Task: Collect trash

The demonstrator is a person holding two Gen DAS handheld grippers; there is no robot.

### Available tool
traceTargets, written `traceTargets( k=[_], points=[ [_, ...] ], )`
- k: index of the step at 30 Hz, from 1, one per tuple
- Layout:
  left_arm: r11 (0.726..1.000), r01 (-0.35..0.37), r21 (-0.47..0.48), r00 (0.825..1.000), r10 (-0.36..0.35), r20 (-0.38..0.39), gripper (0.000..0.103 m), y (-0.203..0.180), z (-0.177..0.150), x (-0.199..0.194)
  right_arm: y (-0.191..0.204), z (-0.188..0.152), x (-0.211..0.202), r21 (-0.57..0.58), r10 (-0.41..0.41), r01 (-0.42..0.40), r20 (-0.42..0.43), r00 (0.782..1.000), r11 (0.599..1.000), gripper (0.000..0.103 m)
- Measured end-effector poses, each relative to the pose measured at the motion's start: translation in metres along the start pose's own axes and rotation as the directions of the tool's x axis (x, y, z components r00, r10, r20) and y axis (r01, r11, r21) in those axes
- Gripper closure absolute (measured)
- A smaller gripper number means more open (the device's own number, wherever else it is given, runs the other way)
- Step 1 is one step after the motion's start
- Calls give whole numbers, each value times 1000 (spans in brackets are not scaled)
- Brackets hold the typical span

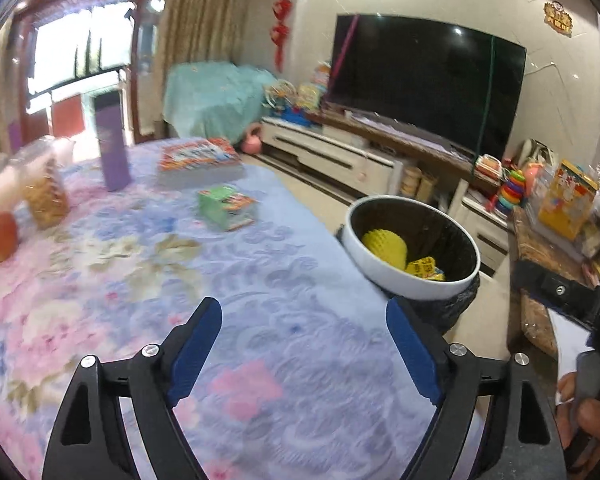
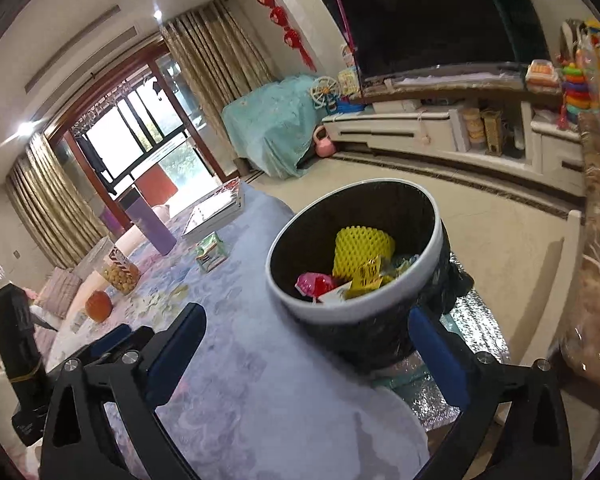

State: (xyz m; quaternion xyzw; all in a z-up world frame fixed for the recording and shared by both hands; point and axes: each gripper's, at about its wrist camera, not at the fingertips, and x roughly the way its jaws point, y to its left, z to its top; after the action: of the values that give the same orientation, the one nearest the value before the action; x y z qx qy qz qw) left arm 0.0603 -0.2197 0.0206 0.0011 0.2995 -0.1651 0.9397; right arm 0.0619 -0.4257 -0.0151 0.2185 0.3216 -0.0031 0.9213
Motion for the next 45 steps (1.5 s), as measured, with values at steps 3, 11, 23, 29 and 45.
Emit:
traceTargets(
  k=[3,11,23,29,45],
  points=[
    [999,-45,-1,997,45,61,12,4,-10,-31,19,-7,-20,-63,-34,39,72,997,997,1],
    [989,-150,-6,959,147,241,1,4,-42,-101,81,-17,-71,-271,-142,240,336,931,932,0],
    [969,-246,-4,918,234,321,0,-16,-87,-109,76,-58,-56,-218,-121,214,375,919,952,0],
    [965,-263,9,904,244,350,0,-20,-84,-109,80,-65,-60,-236,-117,220,383,916,947,0],
    [963,-269,-15,897,256,361,0,-7,-84,-104,79,-68,-62,-237,-111,211,375,920,948,0]
  ],
)
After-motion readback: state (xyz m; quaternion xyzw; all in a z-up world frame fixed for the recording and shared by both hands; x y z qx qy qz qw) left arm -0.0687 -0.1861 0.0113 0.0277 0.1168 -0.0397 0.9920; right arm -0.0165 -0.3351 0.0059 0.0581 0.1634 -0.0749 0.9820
